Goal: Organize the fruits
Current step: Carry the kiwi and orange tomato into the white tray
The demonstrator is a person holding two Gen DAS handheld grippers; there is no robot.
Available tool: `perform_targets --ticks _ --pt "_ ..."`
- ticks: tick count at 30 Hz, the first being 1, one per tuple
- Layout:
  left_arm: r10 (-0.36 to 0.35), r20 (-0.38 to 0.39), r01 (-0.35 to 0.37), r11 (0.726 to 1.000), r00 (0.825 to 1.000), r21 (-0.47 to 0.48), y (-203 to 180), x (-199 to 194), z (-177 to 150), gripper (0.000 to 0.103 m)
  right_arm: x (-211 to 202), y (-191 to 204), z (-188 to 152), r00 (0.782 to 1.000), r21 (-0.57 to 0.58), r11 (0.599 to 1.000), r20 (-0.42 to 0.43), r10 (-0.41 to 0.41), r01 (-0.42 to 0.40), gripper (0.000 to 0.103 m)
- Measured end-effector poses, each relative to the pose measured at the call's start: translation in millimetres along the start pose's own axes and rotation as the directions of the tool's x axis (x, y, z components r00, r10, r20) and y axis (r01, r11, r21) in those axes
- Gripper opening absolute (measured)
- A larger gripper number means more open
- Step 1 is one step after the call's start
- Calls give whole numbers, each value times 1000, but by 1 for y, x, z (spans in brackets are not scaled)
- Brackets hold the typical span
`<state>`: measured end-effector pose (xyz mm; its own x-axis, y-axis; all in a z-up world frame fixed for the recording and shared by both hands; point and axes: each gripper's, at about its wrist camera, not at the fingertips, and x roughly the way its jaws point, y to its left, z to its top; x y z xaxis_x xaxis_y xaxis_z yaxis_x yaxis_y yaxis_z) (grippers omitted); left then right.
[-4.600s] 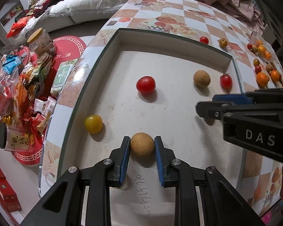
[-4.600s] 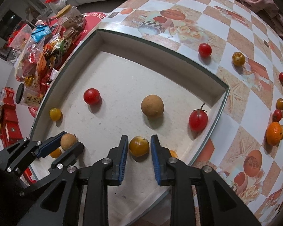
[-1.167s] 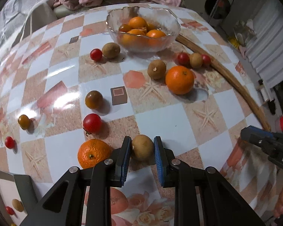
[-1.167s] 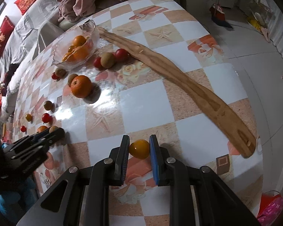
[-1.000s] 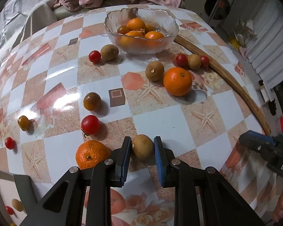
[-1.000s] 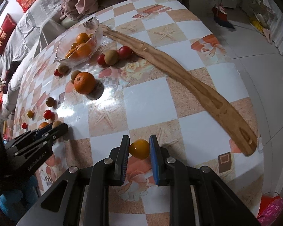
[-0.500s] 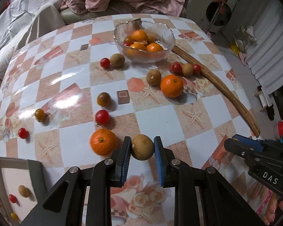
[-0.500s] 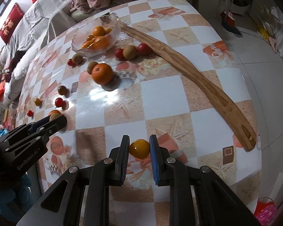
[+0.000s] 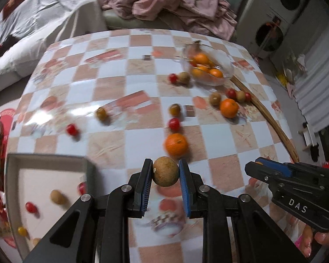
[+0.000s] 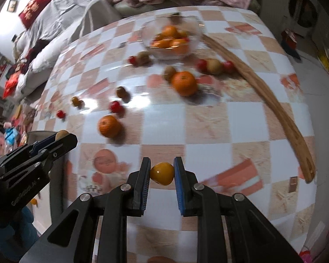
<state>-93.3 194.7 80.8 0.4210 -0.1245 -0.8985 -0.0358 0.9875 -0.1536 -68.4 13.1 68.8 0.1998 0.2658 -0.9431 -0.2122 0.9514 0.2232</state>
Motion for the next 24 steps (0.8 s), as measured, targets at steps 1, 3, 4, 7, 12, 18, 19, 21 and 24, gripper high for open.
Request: perform_targets --ticks 1,3,4,7,12,18,19,21,24 --pt "4 3 -4 1000 1000 -10 6 -3 -3 26 1 7 0 1000 -12 1000 -2 4 -4 23" --pt "16 8 -15 999 1000 -39 22 -10 -9 26 3 20 0 1000 -34 999 -7 12 -13 23" --pt "22 9 -21 999 1000 -49 28 -13 -12 26 4 30 0 1000 -49 999 -10 19 -19 23" --pt "42 11 -40 995 999 -88 49 -22 -23 26 7 52 0 999 -87 996 -20 34 -35 23" --pt "77 7 -75 984 997 -159 84 -39 -49 26 12 87 -2 998 -146 987 -36 56 -61 23" --pt "122 -15 -122 963 992 -238 123 -60 -88 26 18 131 -8 994 -216 971 -60 88 -99 23" --pt "128 -20 -129 959 992 -251 128 -63 -94 26 19 140 -9 993 -231 967 -67 95 -109 23" --pt "138 -28 -140 952 990 -274 137 -68 -105 26 22 156 -14 991 -257 959 -81 107 -124 23" --pt "155 -46 -162 941 987 -297 149 -72 -124 26 27 179 -21 987 -295 944 -104 124 -150 23"
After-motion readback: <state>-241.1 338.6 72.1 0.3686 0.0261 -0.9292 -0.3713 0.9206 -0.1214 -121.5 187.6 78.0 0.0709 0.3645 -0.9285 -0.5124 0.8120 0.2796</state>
